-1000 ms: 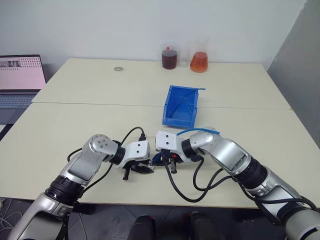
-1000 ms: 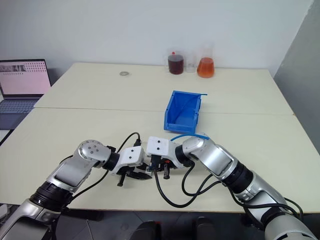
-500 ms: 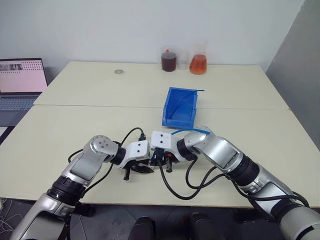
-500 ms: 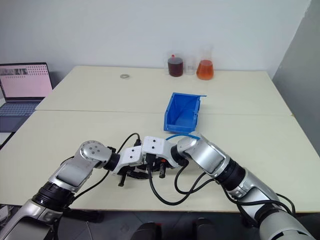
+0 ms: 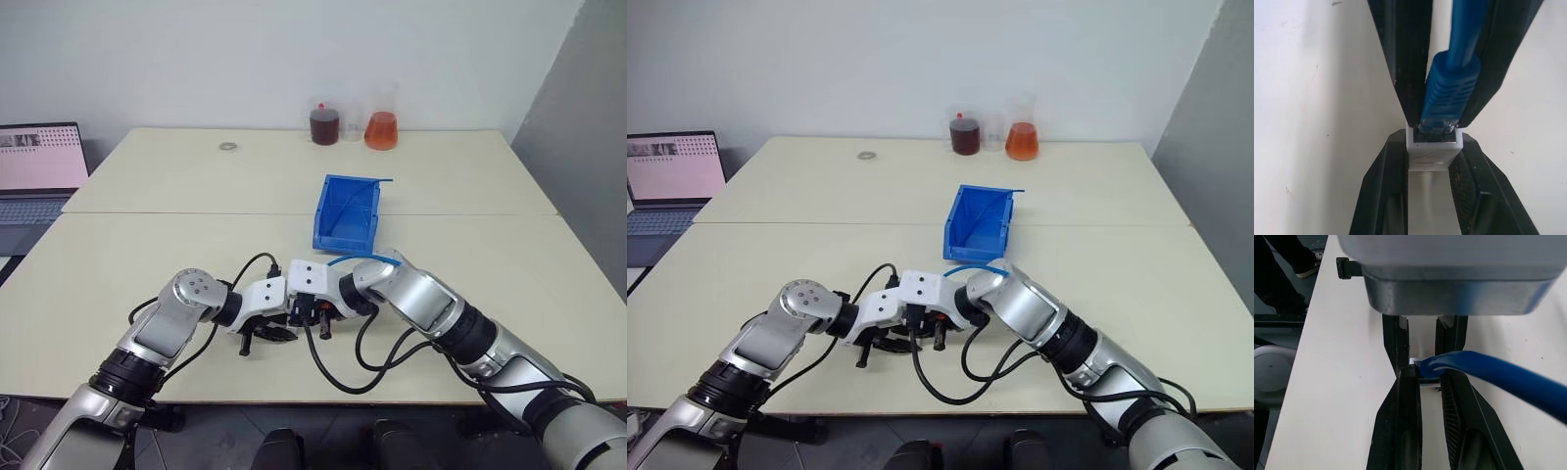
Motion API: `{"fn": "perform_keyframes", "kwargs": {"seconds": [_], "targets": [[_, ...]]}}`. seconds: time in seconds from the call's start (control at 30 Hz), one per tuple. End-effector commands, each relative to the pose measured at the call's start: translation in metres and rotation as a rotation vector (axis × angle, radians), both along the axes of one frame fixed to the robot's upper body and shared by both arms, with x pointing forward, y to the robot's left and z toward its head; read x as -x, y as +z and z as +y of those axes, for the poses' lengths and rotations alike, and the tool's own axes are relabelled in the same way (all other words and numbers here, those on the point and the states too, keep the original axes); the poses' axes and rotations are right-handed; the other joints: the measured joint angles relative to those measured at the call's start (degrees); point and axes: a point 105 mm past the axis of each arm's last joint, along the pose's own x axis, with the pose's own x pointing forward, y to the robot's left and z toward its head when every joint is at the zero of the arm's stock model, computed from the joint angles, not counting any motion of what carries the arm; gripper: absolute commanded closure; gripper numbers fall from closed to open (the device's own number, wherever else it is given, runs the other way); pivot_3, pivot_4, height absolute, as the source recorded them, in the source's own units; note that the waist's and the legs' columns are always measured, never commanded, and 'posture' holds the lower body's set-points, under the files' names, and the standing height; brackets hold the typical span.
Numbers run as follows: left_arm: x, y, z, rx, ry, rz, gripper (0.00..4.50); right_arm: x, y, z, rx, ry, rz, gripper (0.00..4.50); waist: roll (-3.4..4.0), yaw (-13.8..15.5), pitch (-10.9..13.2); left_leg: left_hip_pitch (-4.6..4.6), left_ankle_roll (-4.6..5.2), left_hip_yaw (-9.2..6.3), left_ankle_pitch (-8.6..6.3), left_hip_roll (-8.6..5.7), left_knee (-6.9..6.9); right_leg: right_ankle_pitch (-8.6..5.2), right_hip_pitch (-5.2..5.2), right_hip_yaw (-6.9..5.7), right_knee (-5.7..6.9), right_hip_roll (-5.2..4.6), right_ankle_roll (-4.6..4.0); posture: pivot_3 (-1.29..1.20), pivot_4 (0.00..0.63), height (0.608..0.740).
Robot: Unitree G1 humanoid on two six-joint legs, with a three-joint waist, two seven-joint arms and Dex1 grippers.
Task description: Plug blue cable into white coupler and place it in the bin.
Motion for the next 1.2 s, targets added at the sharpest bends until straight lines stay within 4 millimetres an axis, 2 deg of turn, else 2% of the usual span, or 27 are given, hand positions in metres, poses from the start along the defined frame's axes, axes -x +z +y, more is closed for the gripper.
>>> {"fn": "perform_keyframes", "kwargs": {"seconds": [0.03,0.67,1.03,1.17,1.2], "targets": [[0.005,-0.015,-0.005,-0.023,0.008,0.034,3.7,0.031,-0.032,0.013,0.068,0.097,0.097,4.25,0.04,0.0,-0.1,0.01,0.0,0.0,0.0,0.0,-0.02,0.0,0.0,0.0,0.0,0.0,0.0,0.0,0.15,0.74],[0.007,-0.015,-0.004,-0.003,0.035,0.045,3.7,0.048,-0.052,0.023,0.056,0.085,0.207,4.25,0.19,-0.5,-1.2,0.34,-0.01,-0.06,-0.01,0.07,-0.72,-0.3,-0.01,-0.01,-0.06,-0.03,-0.43,0.0,0.15,0.74],[0.004,-0.014,0.002,-0.013,0.051,0.038,3.7,0.044,-0.034,0.025,-0.007,0.083,0.202,4.25,0.22,-0.7,-1.1,0.36,-0.02,-0.09,-0.02,0.09,-0.81,-0.34,-0.04,-0.03,-0.1,-0.07,-0.46,0.0,0.15,0.74],[0.002,-0.014,0.005,-0.017,0.059,0.033,3.7,0.036,-0.03,0.023,-0.022,0.058,0.183,4.25,0.27,-0.8,-1.0,0.32,-0.03,-0.11,-0.02,0.08,-0.84,-0.35,-0.05,-0.05,-0.15,-0.13,-0.47,0.0,0.15,0.74],[0.001,-0.013,0.005,-0.017,0.061,0.031,3.7,0.034,-0.028,0.022,-0.032,0.047,0.181,3.9,0.28,-0.9,-1.0,0.31,-0.03,-0.11,-0.02,0.08,-0.84,-0.35,-0.06,-0.06,-0.16,-0.15,-0.46,0.0,0.15,0.74]]}}
